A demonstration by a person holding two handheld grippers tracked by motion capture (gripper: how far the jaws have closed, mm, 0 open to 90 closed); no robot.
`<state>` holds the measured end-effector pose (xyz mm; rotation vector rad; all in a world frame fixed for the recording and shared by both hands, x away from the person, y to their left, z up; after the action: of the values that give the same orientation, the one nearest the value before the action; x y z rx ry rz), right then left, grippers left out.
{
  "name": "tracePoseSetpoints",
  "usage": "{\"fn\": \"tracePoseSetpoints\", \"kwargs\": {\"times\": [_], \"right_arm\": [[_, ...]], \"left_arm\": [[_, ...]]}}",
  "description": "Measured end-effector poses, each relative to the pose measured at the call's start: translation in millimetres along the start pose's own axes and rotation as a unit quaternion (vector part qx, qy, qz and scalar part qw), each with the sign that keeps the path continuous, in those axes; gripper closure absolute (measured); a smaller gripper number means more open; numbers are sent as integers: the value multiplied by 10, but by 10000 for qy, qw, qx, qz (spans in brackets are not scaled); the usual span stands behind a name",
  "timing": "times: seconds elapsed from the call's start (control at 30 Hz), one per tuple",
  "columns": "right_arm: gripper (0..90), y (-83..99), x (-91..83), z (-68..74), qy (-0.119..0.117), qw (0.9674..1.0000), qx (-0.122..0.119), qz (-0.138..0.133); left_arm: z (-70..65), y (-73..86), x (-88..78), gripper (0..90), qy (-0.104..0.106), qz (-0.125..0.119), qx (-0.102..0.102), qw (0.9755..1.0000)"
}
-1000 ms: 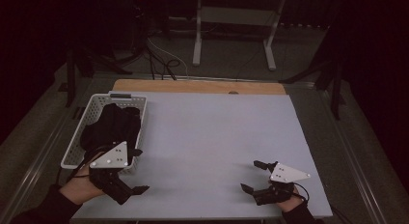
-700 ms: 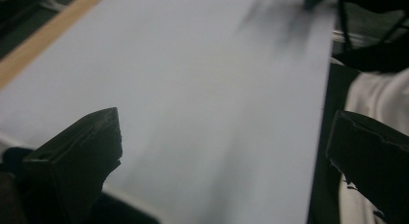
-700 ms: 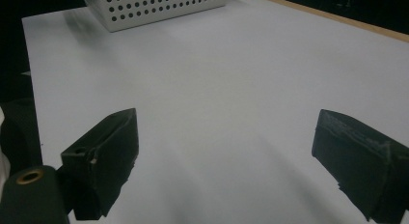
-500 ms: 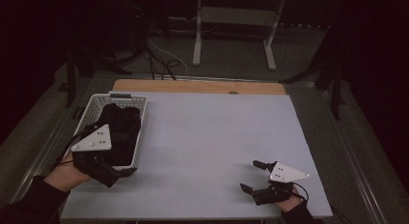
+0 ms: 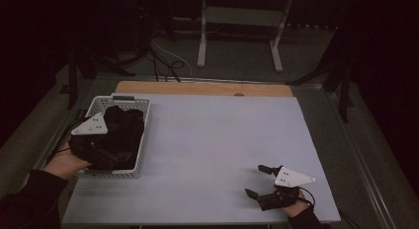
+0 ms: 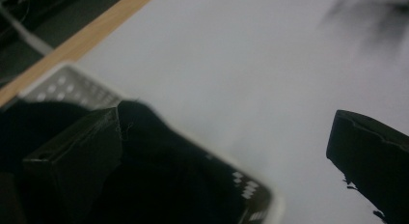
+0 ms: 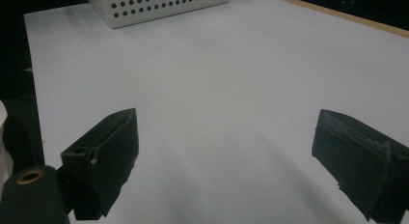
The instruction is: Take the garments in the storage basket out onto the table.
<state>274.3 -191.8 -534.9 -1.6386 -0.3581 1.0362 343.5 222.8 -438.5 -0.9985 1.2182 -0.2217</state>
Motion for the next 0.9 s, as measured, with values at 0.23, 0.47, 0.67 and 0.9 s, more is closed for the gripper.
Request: {"fn": "tracePoseSetpoints", "kwargs": {"times": [0.23, 0.47, 0.67, 0.9], "right_arm": [[96, 16, 7, 7, -23, 10000, 1, 42], [96, 18, 13, 27, -53, 10000, -29, 68], [96, 20, 5, 19, -50, 10000, -18, 63], [96, 23, 12, 27, -72, 9999, -22, 81]], "left_arm": [[392, 184, 7, 0, -514, -41, -409, 9978], [656, 411, 106, 0, -597, 240, -900, 9939], [602, 557, 264, 0, -293, 583, -961, 9932], [483, 621, 407, 0, -93, 918, -746, 9929]]}}
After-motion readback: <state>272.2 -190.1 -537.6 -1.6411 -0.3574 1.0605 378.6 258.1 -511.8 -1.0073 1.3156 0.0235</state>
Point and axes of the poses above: each handheld gripper's, and its own axes: x roughly forward along the jaws, y roughly out of its underside, z roughly to its left, the point moved 9 cm from there along x, roughly forward along the jaws, and after that the axes turned 5 degrees about y, right-handed, at the moved point
